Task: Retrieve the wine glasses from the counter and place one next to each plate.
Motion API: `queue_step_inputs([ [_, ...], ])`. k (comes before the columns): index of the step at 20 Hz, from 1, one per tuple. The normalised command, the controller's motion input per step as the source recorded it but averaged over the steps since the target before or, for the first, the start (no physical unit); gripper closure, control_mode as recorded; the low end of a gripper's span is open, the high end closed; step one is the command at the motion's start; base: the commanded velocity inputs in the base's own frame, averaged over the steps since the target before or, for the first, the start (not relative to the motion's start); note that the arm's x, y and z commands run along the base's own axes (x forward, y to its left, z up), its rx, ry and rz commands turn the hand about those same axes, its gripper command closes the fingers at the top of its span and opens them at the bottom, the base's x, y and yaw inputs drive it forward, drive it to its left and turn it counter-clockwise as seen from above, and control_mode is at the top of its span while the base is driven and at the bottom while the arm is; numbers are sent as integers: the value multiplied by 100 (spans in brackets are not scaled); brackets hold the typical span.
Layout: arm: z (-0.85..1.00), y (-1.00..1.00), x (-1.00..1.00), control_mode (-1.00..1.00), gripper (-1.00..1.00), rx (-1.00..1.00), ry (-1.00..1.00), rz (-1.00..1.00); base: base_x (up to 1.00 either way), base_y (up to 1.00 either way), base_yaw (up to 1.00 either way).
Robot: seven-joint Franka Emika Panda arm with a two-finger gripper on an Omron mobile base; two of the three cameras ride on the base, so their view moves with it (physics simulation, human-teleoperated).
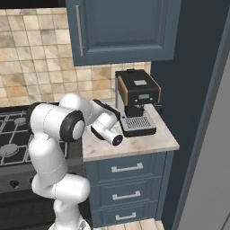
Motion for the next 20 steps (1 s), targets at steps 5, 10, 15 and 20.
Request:
queue_step_inputs([
  [5, -29, 5, 34, -100, -100, 0, 0, -1, 0, 0, 0],
  [10, -26, 8, 68, -100, -100, 0, 0, -1, 0, 0, 0],
  [15, -34, 1, 58, -100, -100, 1, 0, -1, 0, 0, 0],
  [20, -48, 7, 54, -100, -100, 1, 0, 0, 0, 0, 0],
])
